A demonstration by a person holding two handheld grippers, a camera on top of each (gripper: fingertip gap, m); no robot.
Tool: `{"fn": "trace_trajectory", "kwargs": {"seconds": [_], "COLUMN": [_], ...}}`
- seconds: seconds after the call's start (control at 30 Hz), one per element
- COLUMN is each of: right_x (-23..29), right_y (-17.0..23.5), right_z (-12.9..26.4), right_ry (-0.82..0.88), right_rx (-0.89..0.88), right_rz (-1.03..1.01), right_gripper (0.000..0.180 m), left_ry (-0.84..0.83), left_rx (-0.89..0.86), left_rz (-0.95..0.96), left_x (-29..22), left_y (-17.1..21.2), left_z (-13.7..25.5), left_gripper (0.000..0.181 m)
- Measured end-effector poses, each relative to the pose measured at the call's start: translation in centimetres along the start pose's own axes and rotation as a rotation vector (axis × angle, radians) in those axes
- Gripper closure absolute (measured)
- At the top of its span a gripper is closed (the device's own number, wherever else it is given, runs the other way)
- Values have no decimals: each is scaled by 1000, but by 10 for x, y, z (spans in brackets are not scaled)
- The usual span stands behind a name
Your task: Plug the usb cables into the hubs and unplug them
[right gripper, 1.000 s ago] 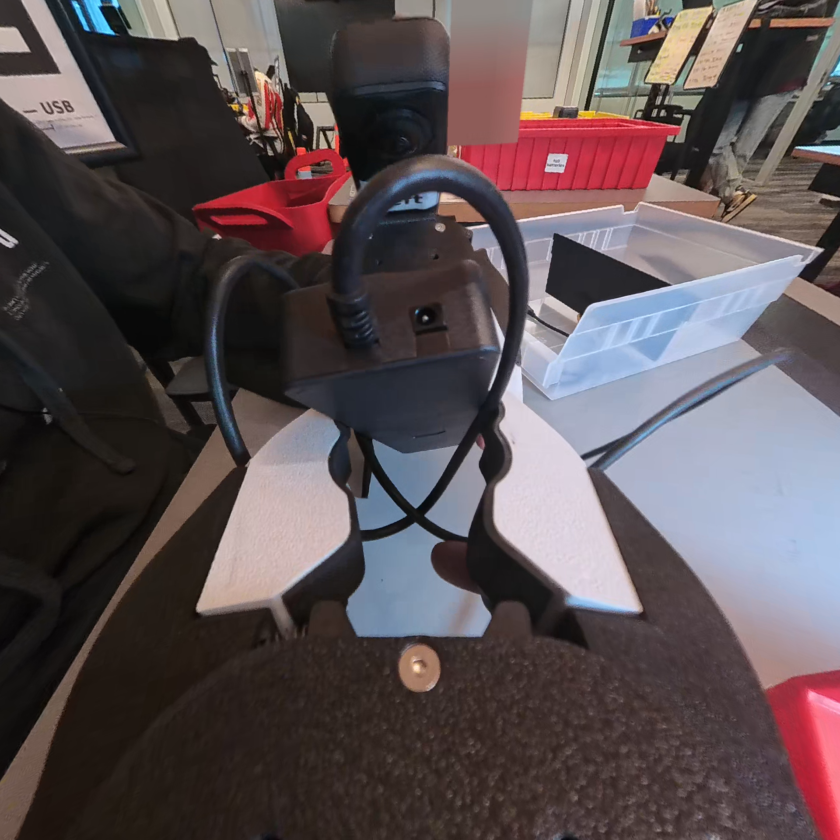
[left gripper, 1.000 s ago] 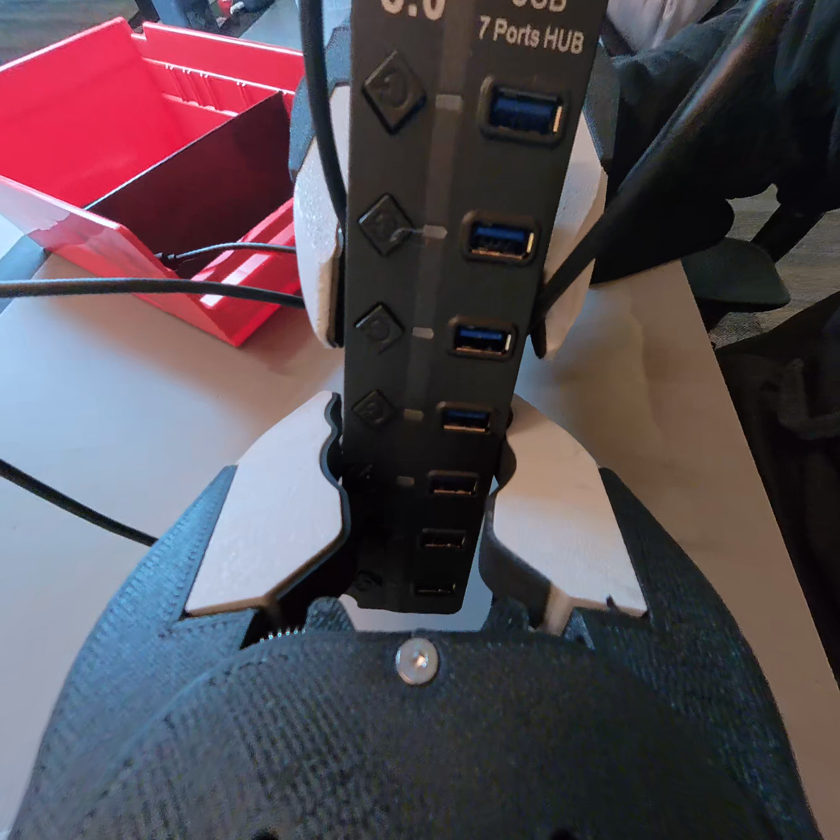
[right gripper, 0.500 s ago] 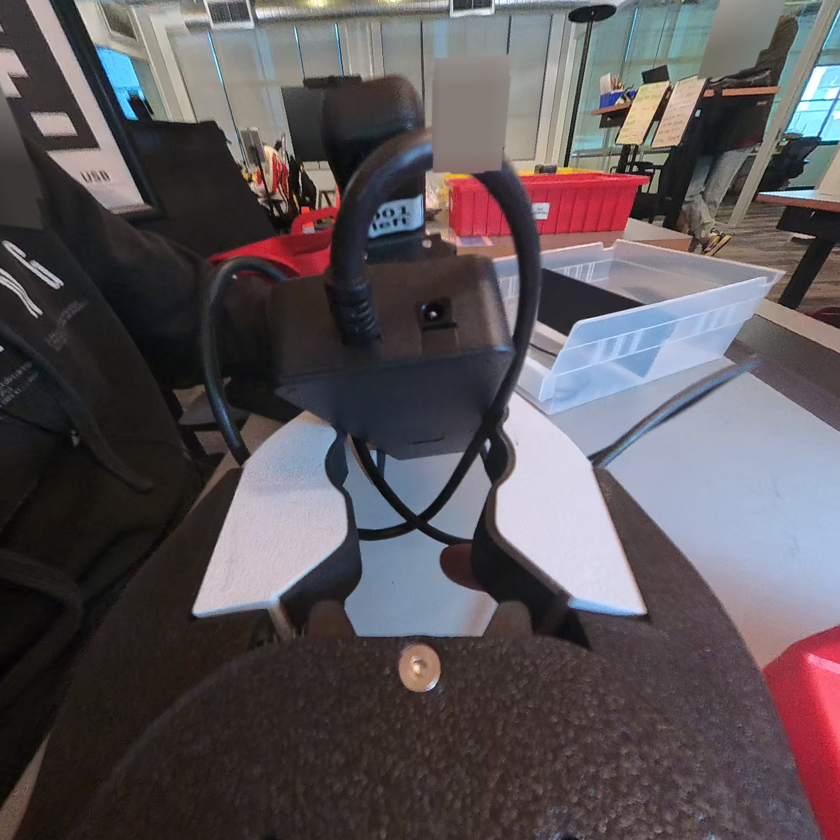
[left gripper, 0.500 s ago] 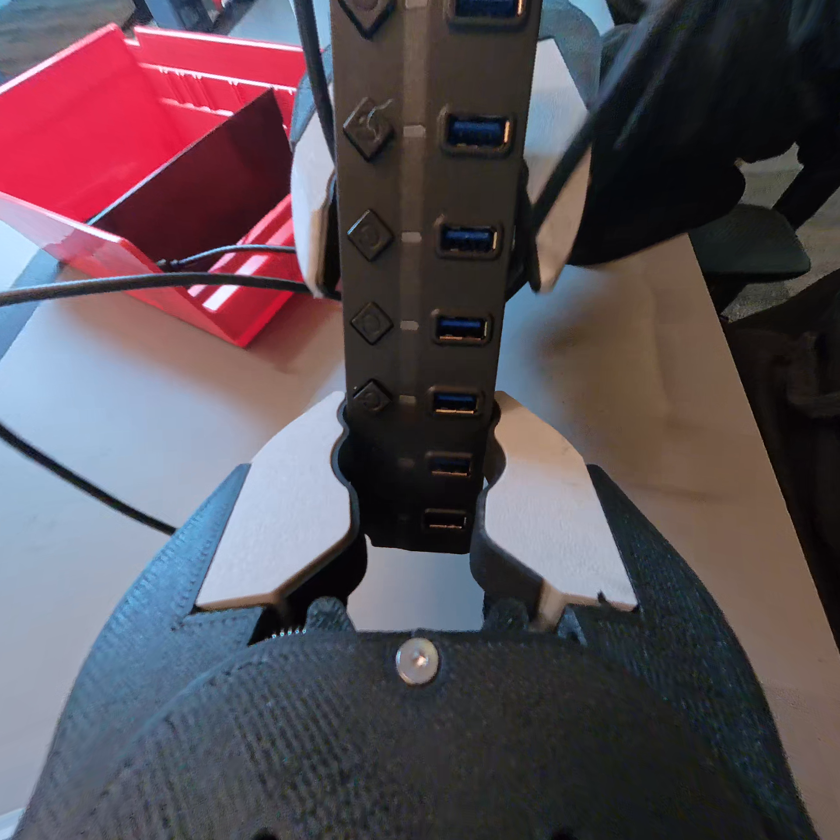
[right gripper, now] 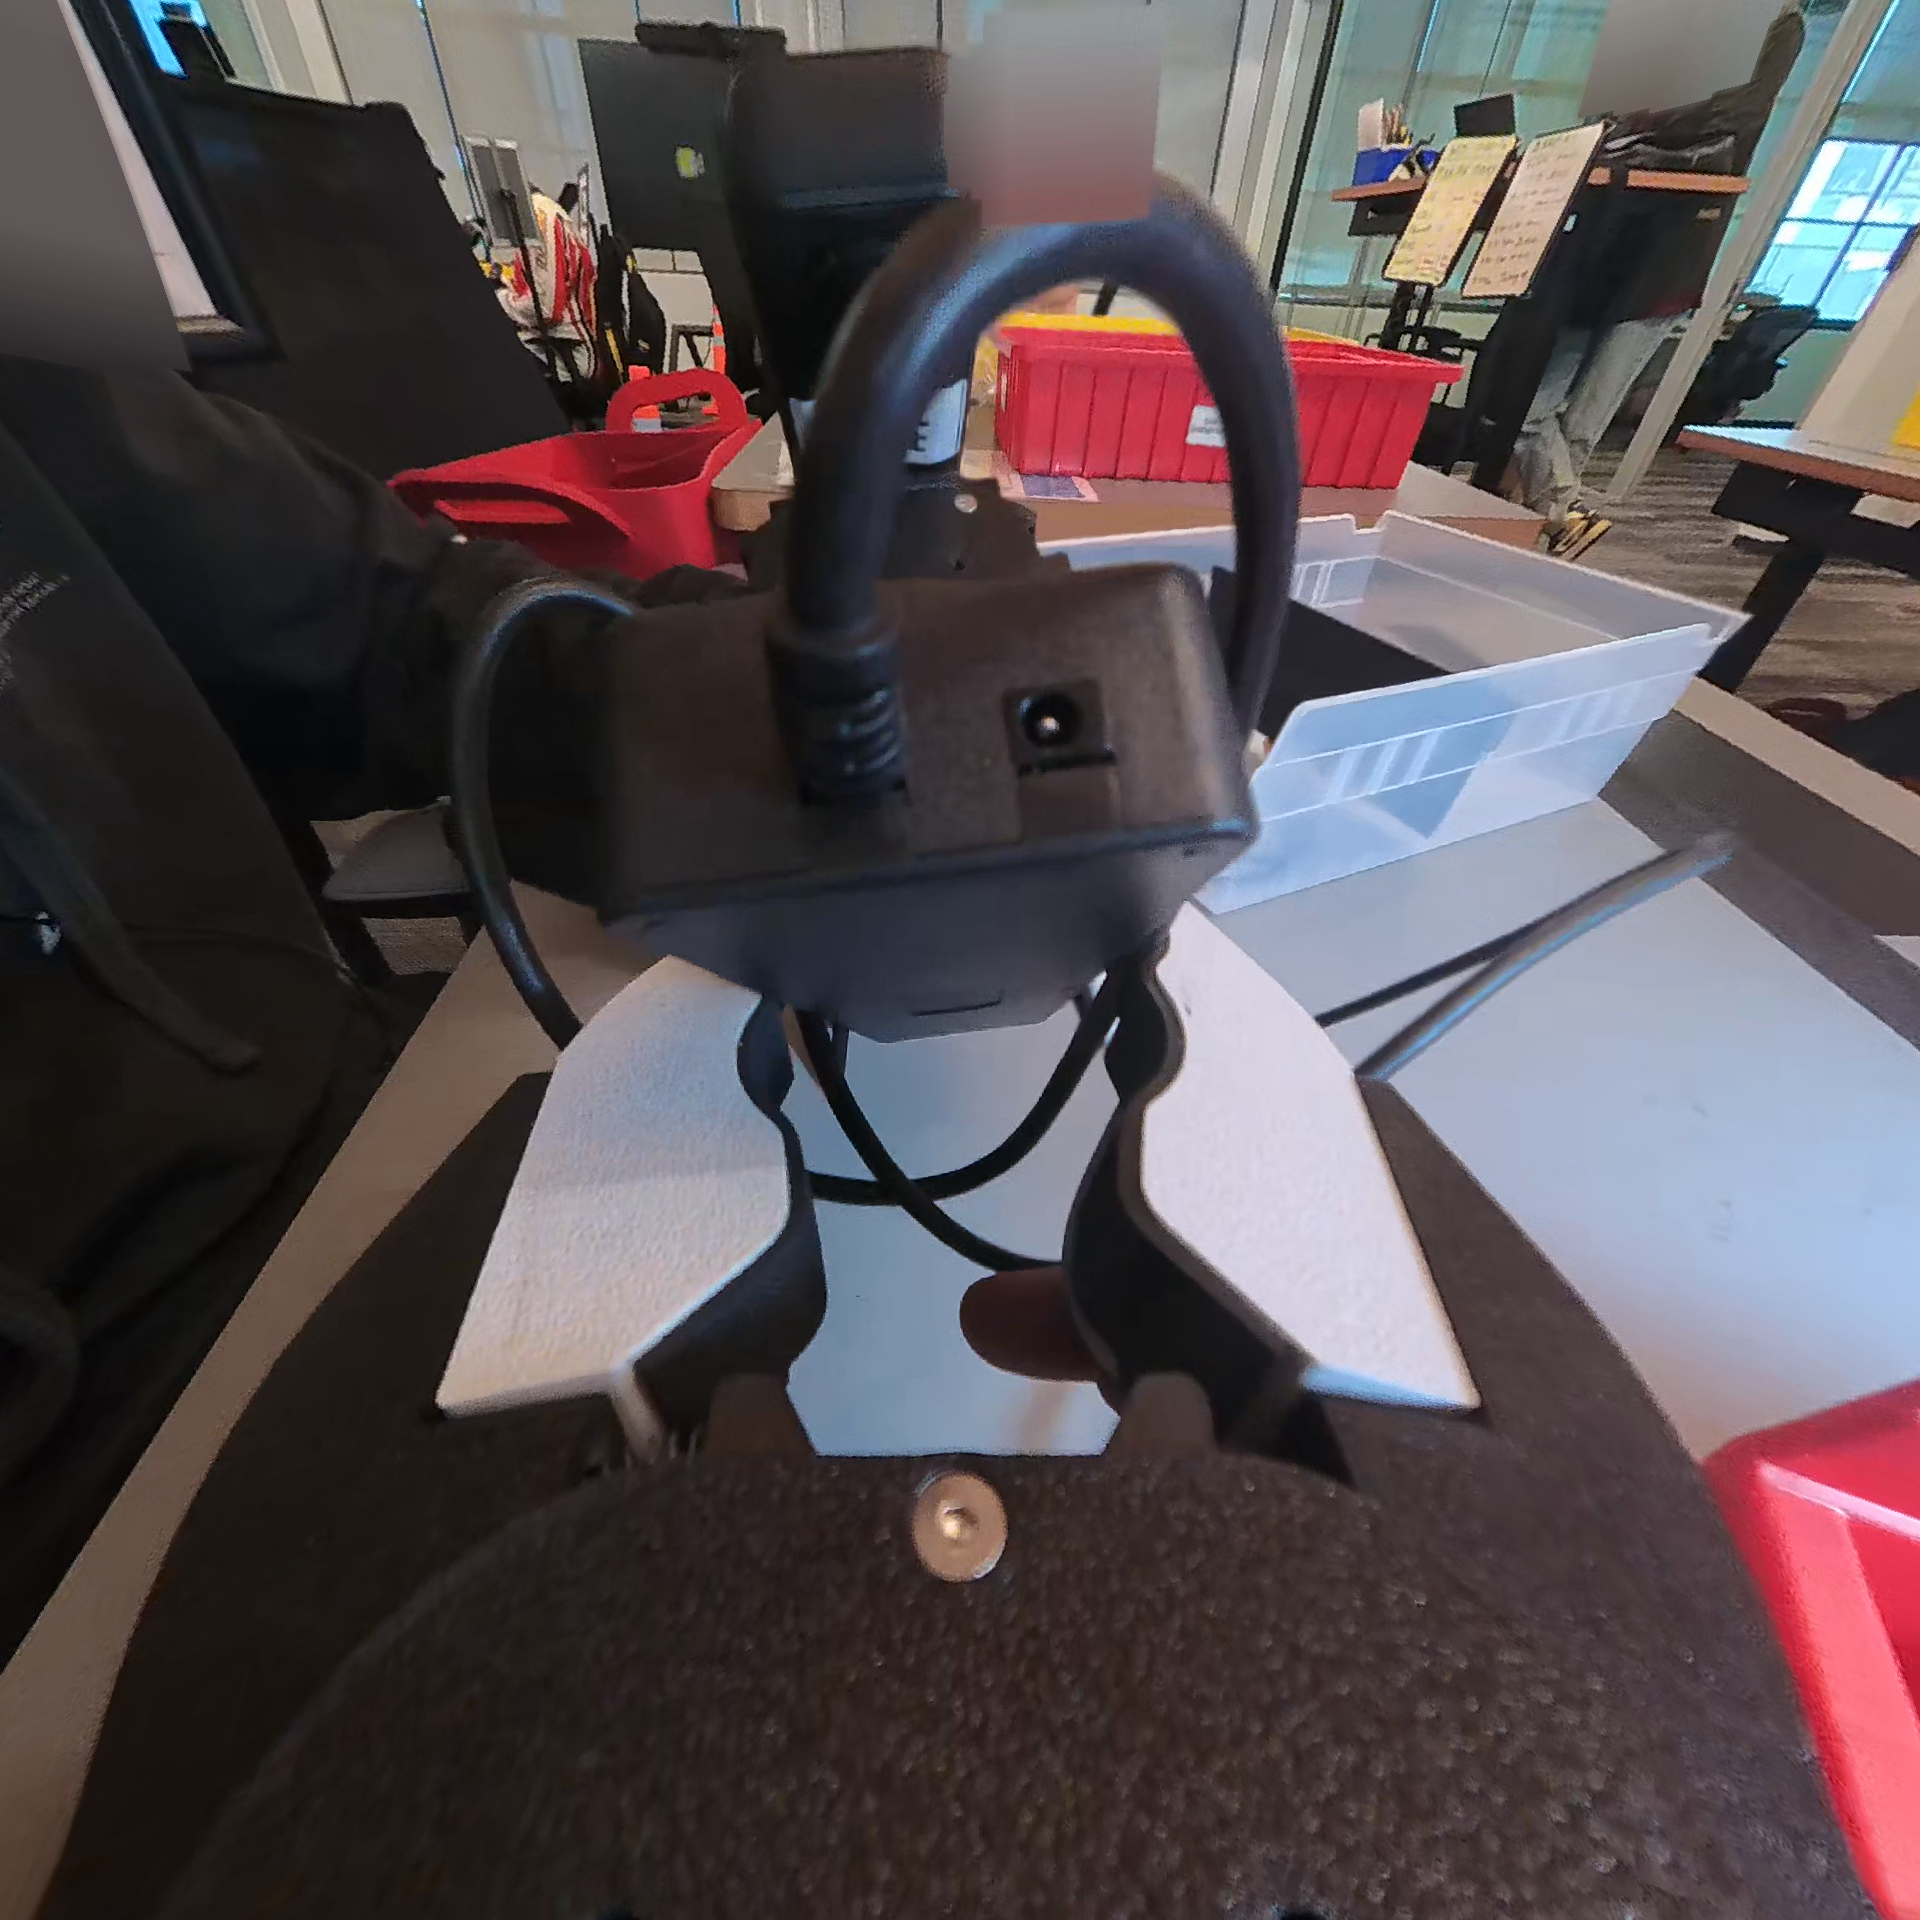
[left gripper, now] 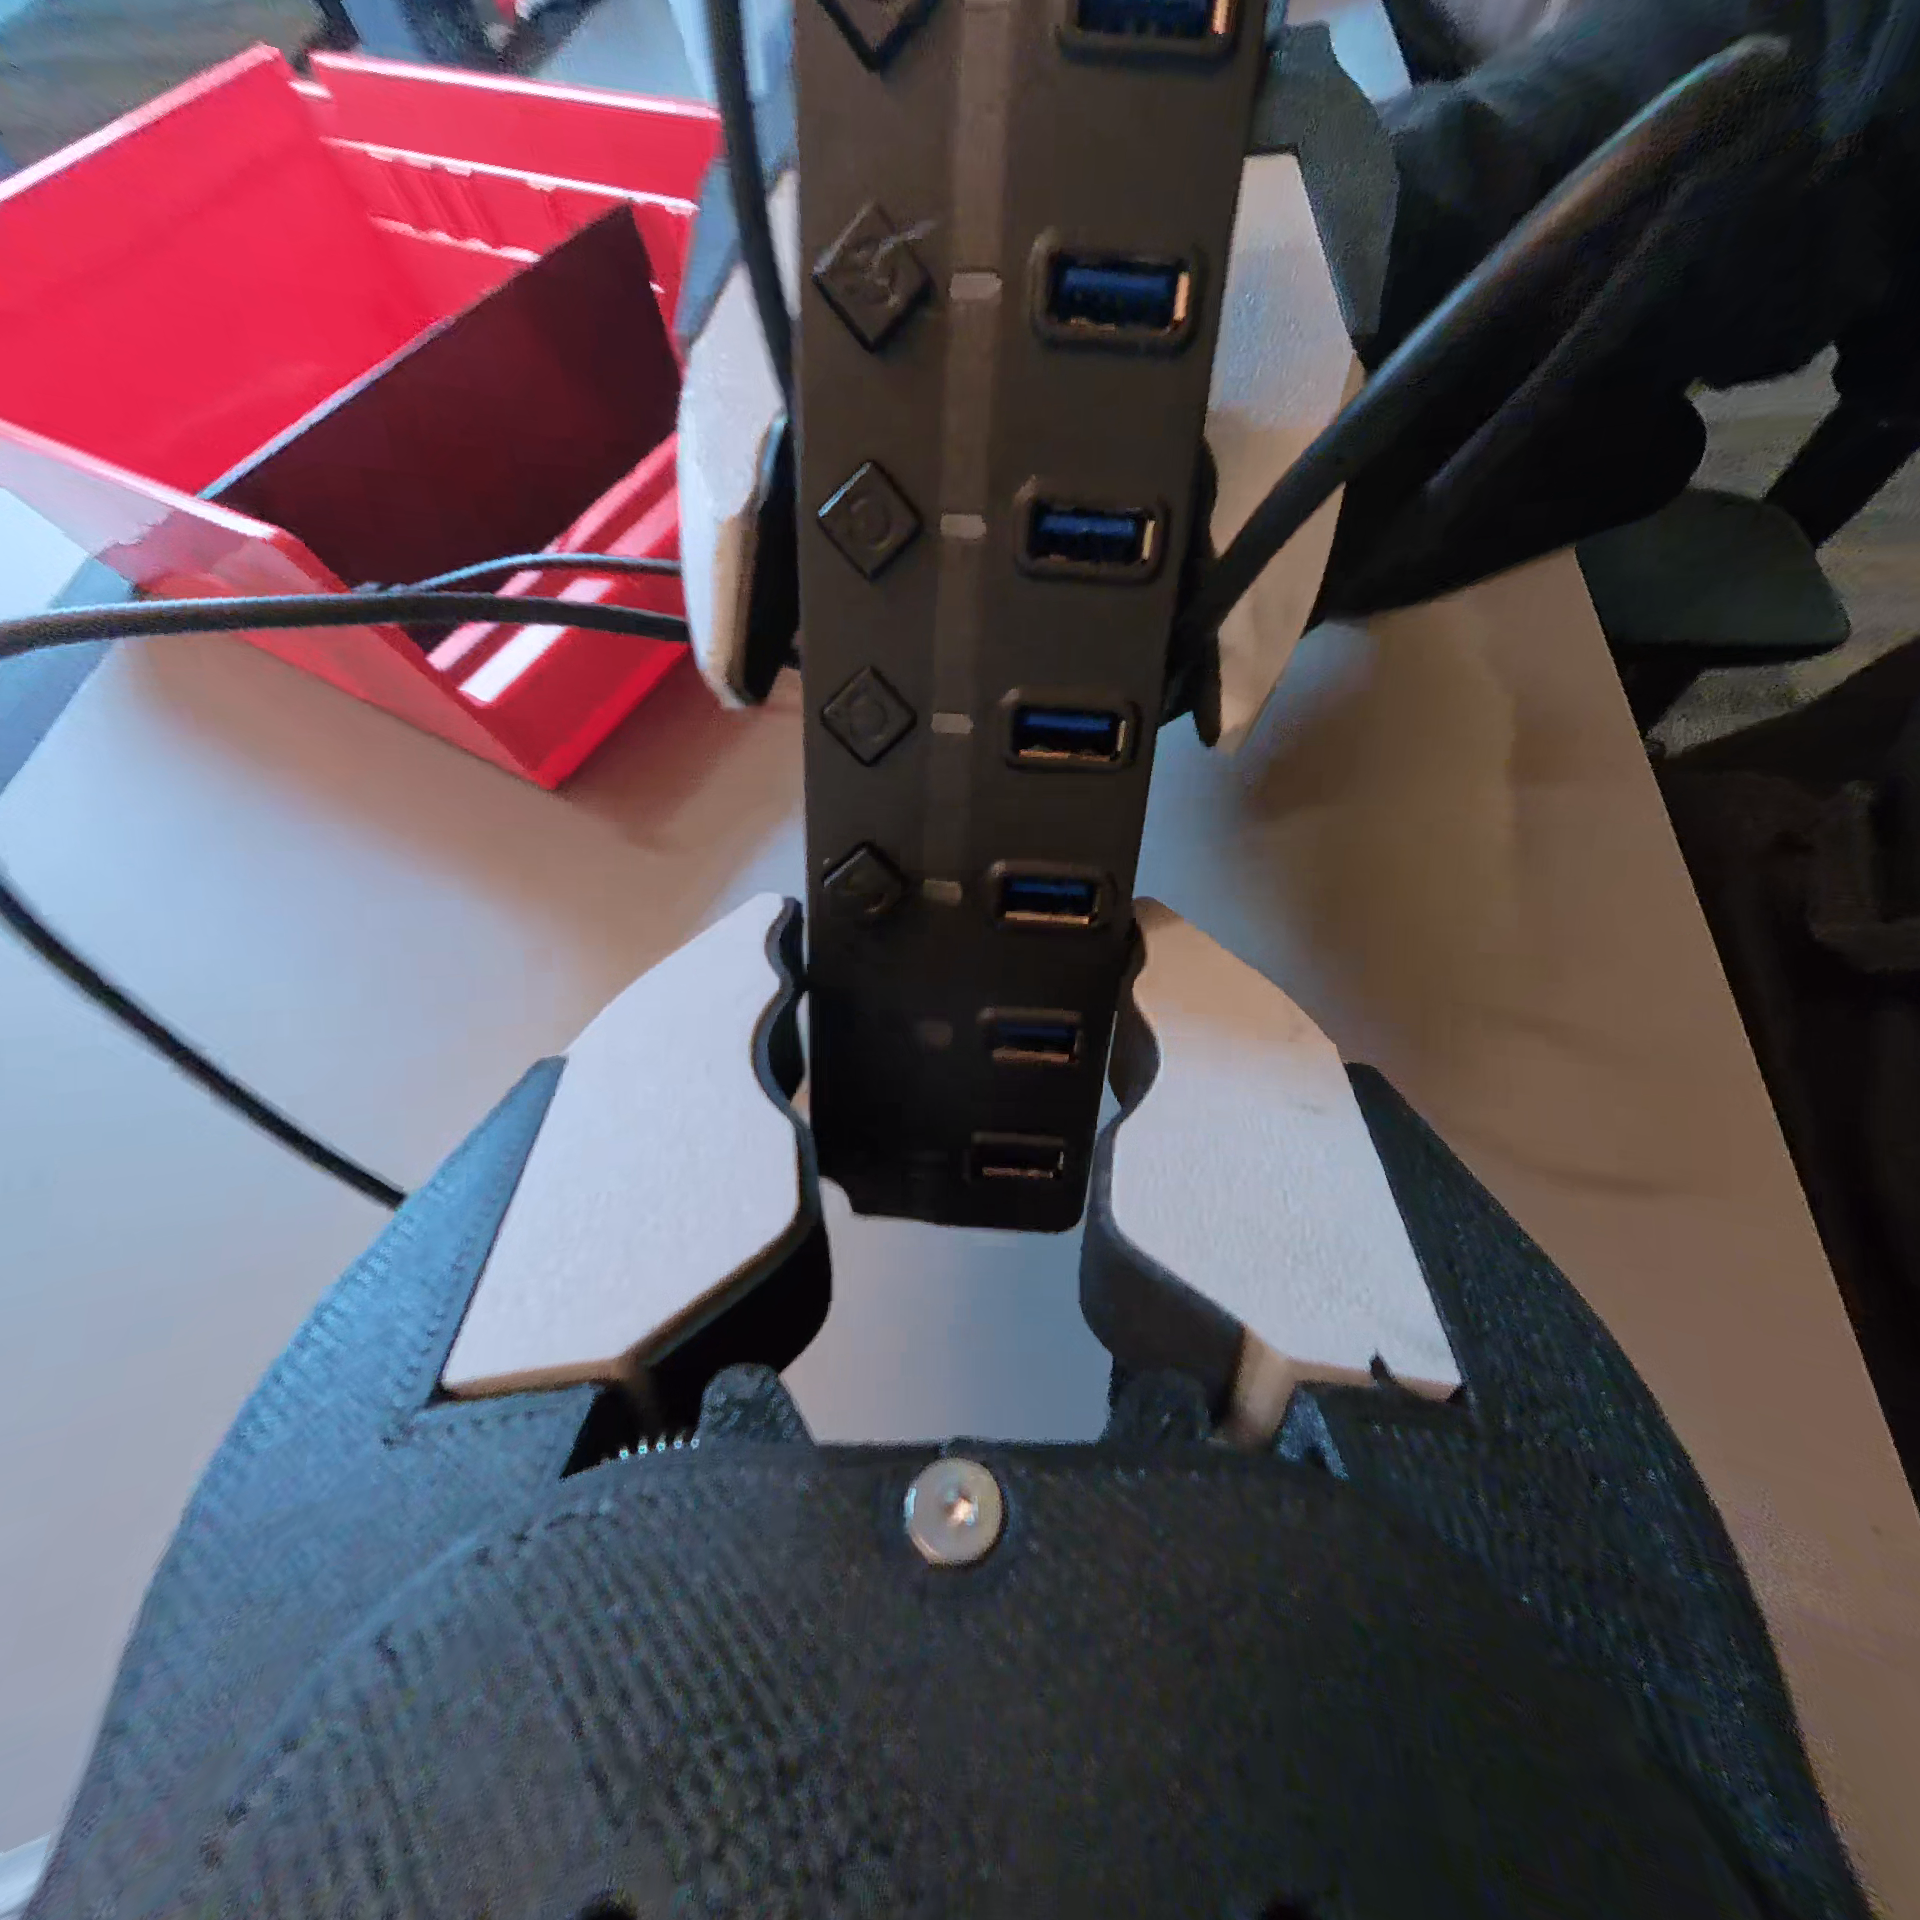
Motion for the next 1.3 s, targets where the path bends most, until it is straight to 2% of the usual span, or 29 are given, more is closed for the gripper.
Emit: {"fn": "trace_trajectory", "kwargs": {"seconds": [0.17,0.23,0.33,0.4,0.5,0.63,0.77,0.93,1.1,1.3], "right_x": [-14,-19,-21,-18,-11,-7,-9,-10,-9,-10], "right_y": [-7,-12,-17,-16,-13,-11,-6,2,3,7], "right_z": [21,32,50,60,67,69,68,66,65,62], "right_ry": [67,101,144,161,158,162,158,171,160,158], "right_rx": [-31,-64,-90,-97,-126,-130,-125,-82,-80,-99], "right_rz": [-33,-58,-86,-99,-132,-127,-138,-135,-139,-151], "right_gripper": [119,118,118,118,118,118,118,118,117,117], "left_ry": [-49,-141,-342,-429,-501,-494,-422,-295,-153,-150], "left_rx": [-151,-205,-266,-201,45,440,686,782,845,834], "left_rz": [75,82,111,172,245,253,240,217,230,222], "left_x": [20,34,64,86,122,158,179,196,201,200], "left_y": [-15,-23,-31,-27,-4,45,84,96,102,101], "left_z": [36,67,130,165,189,177,146,113,98,97], "left_gripper": [112,113,124,128,131,137,138,139,148,173]}}
Point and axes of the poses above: each gripper's, where its closed fingertips meet, z back along the fingers, y out of its underside, x = y × z across the jaws, the point moved 7 cm from there along z, back along the fingers, and after that the axes turned 8 degrees about z, right-handed, at the moved point
